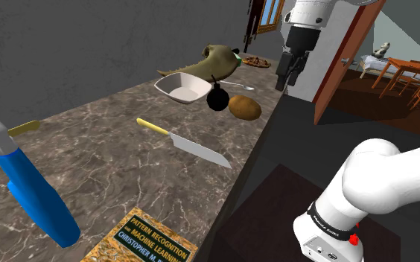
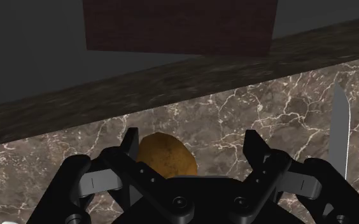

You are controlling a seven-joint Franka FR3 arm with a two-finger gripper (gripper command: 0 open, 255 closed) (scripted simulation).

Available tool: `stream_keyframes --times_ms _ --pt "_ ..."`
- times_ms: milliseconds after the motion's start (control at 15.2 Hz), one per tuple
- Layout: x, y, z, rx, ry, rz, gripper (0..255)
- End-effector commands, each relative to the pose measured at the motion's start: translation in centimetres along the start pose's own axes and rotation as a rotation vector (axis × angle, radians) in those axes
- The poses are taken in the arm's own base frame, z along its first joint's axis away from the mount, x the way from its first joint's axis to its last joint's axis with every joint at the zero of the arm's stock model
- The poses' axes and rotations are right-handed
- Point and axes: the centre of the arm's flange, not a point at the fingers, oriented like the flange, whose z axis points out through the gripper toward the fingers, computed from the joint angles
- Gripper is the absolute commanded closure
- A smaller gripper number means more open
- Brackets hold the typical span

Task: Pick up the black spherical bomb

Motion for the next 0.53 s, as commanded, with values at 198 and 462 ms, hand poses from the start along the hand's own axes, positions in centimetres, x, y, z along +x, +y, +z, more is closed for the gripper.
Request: stream_keyframes --times_ms 198,462 --pt "4.2 -0.4 0.3 -0.012 -0.015 -0.008 0" --pt "9.7 -1.0 0.7 -0.029 -0.034 -0.018 0"
